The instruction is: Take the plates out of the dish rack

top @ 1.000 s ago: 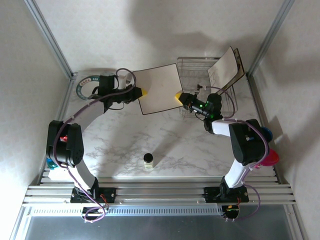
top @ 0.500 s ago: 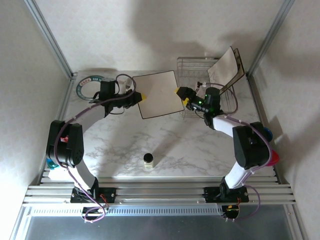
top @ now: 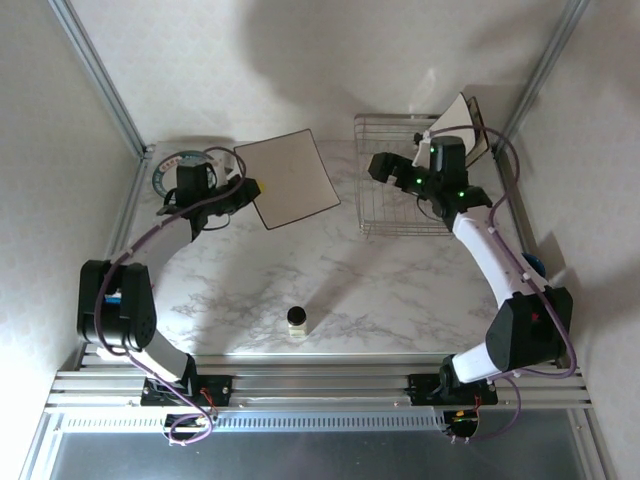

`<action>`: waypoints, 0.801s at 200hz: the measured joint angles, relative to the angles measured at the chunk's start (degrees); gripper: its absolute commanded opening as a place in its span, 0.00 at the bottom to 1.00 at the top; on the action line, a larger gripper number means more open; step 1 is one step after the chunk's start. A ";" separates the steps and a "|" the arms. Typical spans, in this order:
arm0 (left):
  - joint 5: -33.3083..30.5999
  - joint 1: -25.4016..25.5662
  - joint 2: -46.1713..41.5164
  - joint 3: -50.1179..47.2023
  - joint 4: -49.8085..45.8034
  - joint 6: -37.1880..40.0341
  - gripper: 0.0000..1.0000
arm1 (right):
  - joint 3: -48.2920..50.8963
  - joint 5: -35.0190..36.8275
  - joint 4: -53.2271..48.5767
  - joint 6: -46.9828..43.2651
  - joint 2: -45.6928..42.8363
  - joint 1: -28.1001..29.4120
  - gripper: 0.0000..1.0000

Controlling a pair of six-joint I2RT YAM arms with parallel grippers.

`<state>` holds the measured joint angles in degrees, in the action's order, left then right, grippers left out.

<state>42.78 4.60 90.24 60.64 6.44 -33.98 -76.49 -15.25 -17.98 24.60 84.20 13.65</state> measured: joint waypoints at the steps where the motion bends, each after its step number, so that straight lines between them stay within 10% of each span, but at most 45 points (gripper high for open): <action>1: -0.20 0.00 -0.11 -0.13 0.13 -0.04 0.00 | -0.24 0.24 -0.55 -0.20 0.00 -0.04 0.99; 71: -19.15 0.20 -6.05 -15.72 18.75 -13.18 0.00 | -17.55 17.57 -32.59 -14.16 5.25 -2.95 0.99; 160: -40.63 6.16 -3.45 -26.49 36.57 -30.73 0.00 | -19.26 20.00 -40.28 -16.94 6.45 -3.28 0.99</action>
<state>2.15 10.76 86.78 34.15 43.00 -64.71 -95.74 4.75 -58.26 7.66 90.65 10.37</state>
